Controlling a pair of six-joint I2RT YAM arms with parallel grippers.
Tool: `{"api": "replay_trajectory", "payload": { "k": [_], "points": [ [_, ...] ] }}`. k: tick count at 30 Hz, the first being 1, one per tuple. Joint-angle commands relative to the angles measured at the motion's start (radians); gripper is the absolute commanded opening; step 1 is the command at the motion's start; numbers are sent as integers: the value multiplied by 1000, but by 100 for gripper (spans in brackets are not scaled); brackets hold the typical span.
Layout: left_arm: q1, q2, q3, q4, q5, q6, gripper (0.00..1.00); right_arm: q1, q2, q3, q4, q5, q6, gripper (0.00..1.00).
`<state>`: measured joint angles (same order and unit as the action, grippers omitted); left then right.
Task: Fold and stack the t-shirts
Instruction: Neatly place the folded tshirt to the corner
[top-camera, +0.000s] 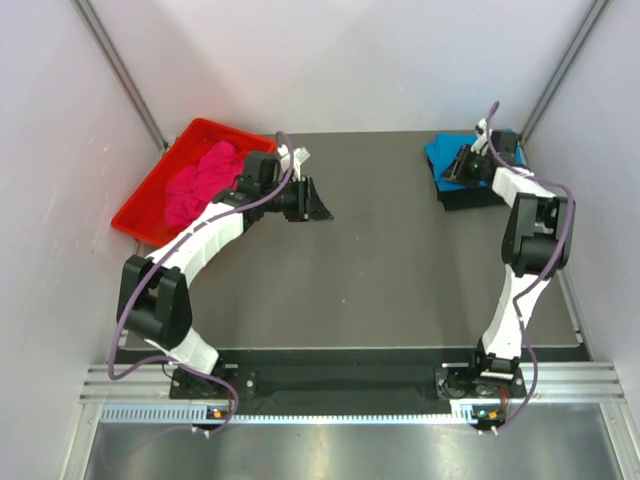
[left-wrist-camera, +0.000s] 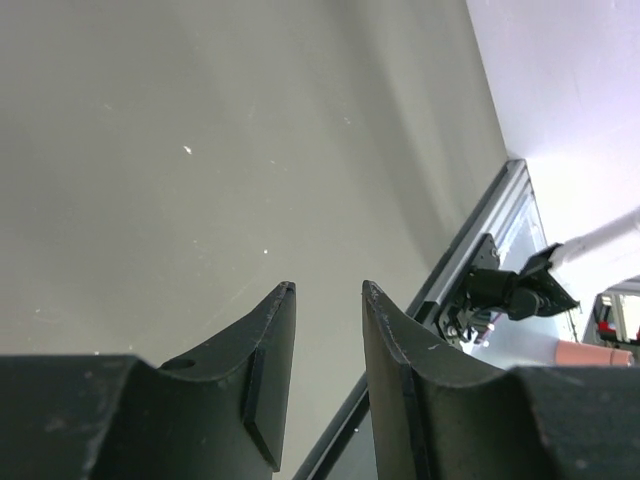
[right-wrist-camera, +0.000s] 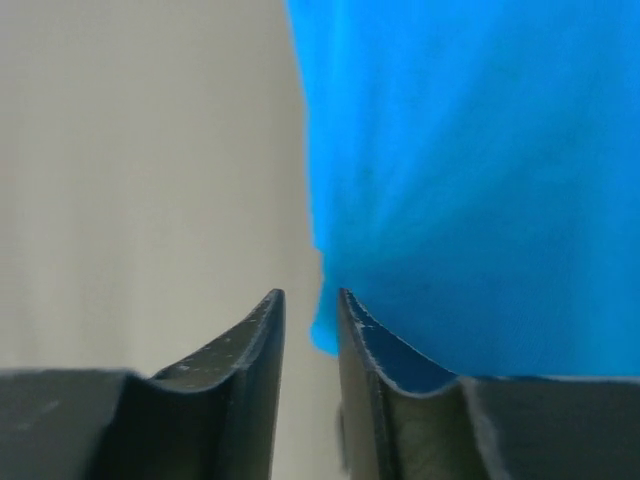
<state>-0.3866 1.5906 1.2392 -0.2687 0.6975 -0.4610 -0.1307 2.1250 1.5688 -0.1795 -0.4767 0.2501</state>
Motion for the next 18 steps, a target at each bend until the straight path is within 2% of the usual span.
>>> {"api": "replay_trajectory", "payload": {
  "k": [1, 4, 6, 7, 8, 10, 18],
  "points": [
    [6, -53, -9, 43, -39, 28, 38, 25, -201, 5, -40, -23, 11, 33],
    [8, -87, -3, 26, -73, 50, 38, 68, -345, -41, -107, -2, 14, 40],
    [11, -107, 2, 17, -111, 56, 38, 101, -478, -97, -152, 74, 18, 48],
    [12, -128, 14, 11, -121, 53, 38, 123, -522, -119, -187, 99, 20, 57],
    [14, -141, 22, -6, -128, 48, 38, 167, -565, -160, -201, 108, 23, 62],
    [14, -182, 29, -12, -130, 42, 38, 236, -693, -203, -241, 171, 35, 99],
    [20, -345, 11, -36, -150, 12, 43, 455, -1065, -441, -235, 196, 150, 100]
  ]
}}
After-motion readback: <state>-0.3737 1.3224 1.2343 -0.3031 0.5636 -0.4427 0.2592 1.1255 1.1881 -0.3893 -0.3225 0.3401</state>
